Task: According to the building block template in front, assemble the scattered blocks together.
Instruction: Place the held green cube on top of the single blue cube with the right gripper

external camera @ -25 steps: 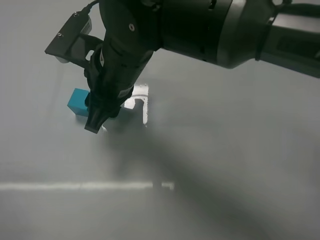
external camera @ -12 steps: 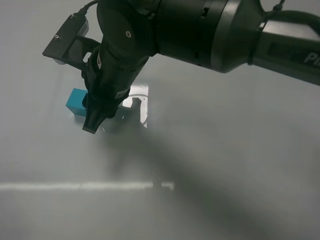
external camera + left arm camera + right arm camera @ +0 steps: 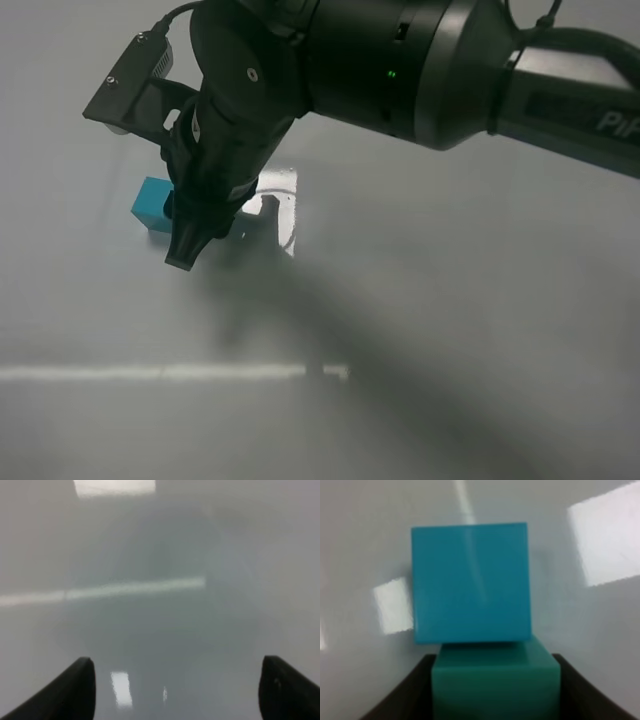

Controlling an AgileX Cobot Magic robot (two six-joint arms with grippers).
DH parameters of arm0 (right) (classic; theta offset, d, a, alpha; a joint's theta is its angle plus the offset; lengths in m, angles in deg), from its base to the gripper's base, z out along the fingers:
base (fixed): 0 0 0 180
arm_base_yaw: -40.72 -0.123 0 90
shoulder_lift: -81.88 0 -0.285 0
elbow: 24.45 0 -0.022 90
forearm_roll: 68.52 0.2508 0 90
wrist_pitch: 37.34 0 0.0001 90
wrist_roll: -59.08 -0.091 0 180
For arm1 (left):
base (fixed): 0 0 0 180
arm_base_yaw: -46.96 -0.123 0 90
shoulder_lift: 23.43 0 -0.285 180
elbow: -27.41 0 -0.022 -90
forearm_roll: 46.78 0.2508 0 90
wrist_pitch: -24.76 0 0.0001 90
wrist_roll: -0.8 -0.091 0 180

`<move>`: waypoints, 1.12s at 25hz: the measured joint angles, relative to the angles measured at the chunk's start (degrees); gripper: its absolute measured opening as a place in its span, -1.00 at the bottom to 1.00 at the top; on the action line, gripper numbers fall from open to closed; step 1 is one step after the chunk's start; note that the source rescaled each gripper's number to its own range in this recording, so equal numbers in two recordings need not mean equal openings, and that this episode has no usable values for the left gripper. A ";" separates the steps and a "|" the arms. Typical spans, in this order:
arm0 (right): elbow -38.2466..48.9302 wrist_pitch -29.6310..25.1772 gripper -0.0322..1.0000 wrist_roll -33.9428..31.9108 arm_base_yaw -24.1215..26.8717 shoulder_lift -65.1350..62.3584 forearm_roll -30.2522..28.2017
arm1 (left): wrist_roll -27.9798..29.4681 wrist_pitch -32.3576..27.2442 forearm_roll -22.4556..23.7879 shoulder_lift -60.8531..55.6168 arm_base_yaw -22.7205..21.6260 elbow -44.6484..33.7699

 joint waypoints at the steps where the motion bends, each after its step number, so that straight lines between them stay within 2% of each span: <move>1: 0.00 0.00 -0.93 0.12 0.00 0.06 0.00 | 0.00 0.00 0.00 0.00 0.00 0.00; 17: 0.00 -0.10 -0.93 1.41 -0.04 0.05 0.28 | 0.00 0.00 0.00 0.00 0.00 0.00; 18: 0.00 -0.17 -0.81 1.13 -0.04 0.05 0.29 | 0.00 0.00 0.00 0.00 0.00 0.00; 20: 0.00 -0.87 -0.33 0.79 -0.04 0.11 0.45 | 0.00 0.00 0.00 0.00 0.00 0.00; 22: 0.00 -1.78 0.01 0.73 -0.04 0.18 0.58 | 0.00 0.00 0.00 0.00 0.00 0.00; 24: 0.00 -2.67 0.15 0.56 -0.04 0.18 1.17 | 0.00 0.00 0.00 0.00 0.00 0.00; 28: 0.00 -2.78 0.22 -0.46 -0.22 -0.01 1.47 | 0.00 0.00 0.00 0.00 0.00 0.00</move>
